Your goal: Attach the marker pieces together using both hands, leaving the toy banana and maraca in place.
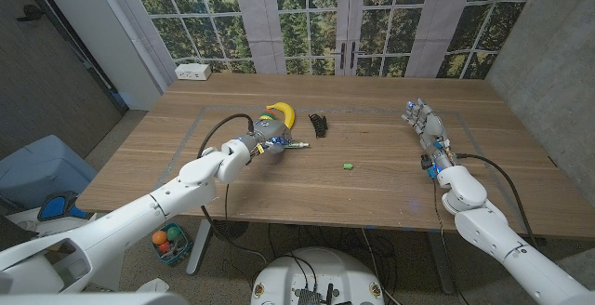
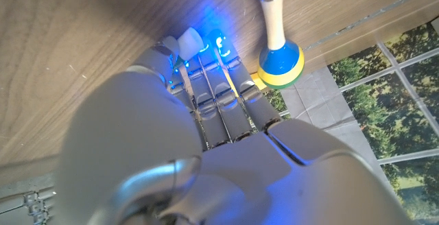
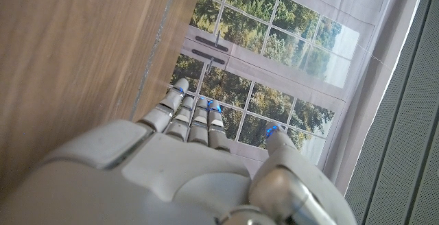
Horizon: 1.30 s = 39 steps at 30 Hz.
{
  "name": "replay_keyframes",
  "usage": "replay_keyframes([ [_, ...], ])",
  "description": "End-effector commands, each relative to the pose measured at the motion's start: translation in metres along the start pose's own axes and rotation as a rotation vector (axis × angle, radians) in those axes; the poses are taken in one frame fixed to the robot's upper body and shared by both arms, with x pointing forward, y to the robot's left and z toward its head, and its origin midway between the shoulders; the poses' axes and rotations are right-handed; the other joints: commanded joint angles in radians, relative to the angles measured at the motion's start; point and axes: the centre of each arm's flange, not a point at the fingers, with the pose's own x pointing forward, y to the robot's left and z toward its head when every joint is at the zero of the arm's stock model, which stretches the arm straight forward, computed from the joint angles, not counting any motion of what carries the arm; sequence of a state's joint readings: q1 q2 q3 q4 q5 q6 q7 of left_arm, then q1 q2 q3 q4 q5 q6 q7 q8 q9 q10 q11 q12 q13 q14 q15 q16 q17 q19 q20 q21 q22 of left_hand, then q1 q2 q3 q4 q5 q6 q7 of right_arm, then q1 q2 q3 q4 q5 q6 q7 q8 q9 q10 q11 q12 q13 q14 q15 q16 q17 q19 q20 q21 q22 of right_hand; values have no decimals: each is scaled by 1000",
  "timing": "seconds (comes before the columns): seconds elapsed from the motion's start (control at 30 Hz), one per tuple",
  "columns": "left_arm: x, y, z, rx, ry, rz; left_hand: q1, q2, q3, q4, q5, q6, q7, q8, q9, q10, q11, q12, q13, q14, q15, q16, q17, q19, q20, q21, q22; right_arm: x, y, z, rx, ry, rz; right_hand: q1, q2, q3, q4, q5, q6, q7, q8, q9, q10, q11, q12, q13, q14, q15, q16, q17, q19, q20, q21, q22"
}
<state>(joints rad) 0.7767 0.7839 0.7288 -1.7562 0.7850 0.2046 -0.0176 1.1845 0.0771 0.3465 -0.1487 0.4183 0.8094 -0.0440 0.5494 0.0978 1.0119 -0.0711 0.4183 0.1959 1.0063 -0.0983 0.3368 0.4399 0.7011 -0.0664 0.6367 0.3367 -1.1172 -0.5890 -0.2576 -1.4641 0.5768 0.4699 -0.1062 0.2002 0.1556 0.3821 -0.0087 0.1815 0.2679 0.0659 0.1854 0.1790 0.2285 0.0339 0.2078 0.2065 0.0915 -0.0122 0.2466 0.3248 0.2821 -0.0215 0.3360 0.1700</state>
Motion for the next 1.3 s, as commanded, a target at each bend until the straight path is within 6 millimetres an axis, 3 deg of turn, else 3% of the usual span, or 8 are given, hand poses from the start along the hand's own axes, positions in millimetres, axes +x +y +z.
replay_keyframes([
  [0.03, 5, 35, -12, -152, 54, 79, 23, 53, 10, 17, 23, 16, 26, 26, 537, 131, -135, 153, 571, 75, -136, -8, 7, 8, -44, 18, 1, -2, -1, 3, -5, -8, 0, -1, -5, 4, -3, 0, 6, -1, 6, 2, 7, -4, -1, 2, 8, 0, 3, 1, 9, 0, -8, 4],
  [0.27, 6, 48, -18, -165, 72, 105, -29, 30, 25, 35, 116, -18, 36, 113, 642, 108, -136, 224, 715, 122, -135, -30, 51, 2, -44, 75, -11, -1, 0, 4, -17, -5, 3, 15, -9, 11, -19, 2, 6, -2, 6, 1, 7, -5, -1, 2, 11, 0, 0, -6, 14, 1, -10, 4],
  [0.43, 6, 53, -22, -177, 72, 124, -37, 26, 32, 37, 134, -26, 39, 131, 663, 104, -137, 237, 742, 132, -134, -31, 66, 5, -43, 89, -13, 0, 3, 7, -69, 9, 22, 36, -13, 20, -39, 2, 6, -3, 6, 1, 9, -5, -1, 2, 18, 0, -3, -14, 16, 2, -15, 4],
  [0.47, 6, 53, -23, -183, 70, 130, -39, 25, 33, 37, 137, -25, 38, 134, 666, 104, -137, 237, 743, 133, -134, -31, 68, 6, -42, 91, -14, 0, 3, 8, -84, 14, 26, 49, -15, 26, -51, 2, 9, -5, 8, 1, 10, -5, -1, 1, 19, 1, -5, -18, 19, 2, -16, 4],
  [0.5, 6, 54, -24, -189, 66, 133, -39, 24, 34, 37, 138, -25, 39, 135, 668, 103, -137, 237, 744, 134, -134, -31, 69, 7, -42, 92, -14, -1, 3, 9, -97, 18, 26, 94, -22, 43, -94, 0, 11, 1, 9, 1, 12, 0, -1, 0, 28, 8, -9, -32, 29, 11, -23, 4],
  [0.73, 10, 64, -30, -234, 45, 111, -45, 13, 40, 36, 154, -21, 35, 151, 680, 108, -137, 240, 748, 141, -134, -32, 83, 7, -43, 101, -18, -3, 8, 16, -221, 34, 36, 180, -21, 73, -157, 8, 37, -13, 16, 1, 40, -7, 6, 0, 92, 26, 11, -43, 68, 47, -25, 7],
  [0.97, 11, 68, -32, -232, 29, 130, -50, 7, 47, 36, 167, -19, 34, 152, 674, 109, -137, 241, 752, 145, -134, -34, 94, 4, -43, 107, -22, -10, 14, 26, -367, 36, 46, 236, -22, 86, -170, 13, 84, -21, 30, 3, 81, -16, 19, 5, 164, 6, 49, -30, 91, 65, -26, 12],
  [1.3, 9, 67, -32, -286, -4, 147, -56, 2, 55, 36, 181, -20, 34, 158, 675, 108, -137, 241, 753, 145, -134, -38, 107, -1, -45, 115, -25, -20, 22, 37, -526, 43, 69, 294, -35, 95, -181, 16, 123, -26, 41, 5, 108, -20, 27, 12, 164, -3, 56, -19, 101, 81, -28, 14],
])
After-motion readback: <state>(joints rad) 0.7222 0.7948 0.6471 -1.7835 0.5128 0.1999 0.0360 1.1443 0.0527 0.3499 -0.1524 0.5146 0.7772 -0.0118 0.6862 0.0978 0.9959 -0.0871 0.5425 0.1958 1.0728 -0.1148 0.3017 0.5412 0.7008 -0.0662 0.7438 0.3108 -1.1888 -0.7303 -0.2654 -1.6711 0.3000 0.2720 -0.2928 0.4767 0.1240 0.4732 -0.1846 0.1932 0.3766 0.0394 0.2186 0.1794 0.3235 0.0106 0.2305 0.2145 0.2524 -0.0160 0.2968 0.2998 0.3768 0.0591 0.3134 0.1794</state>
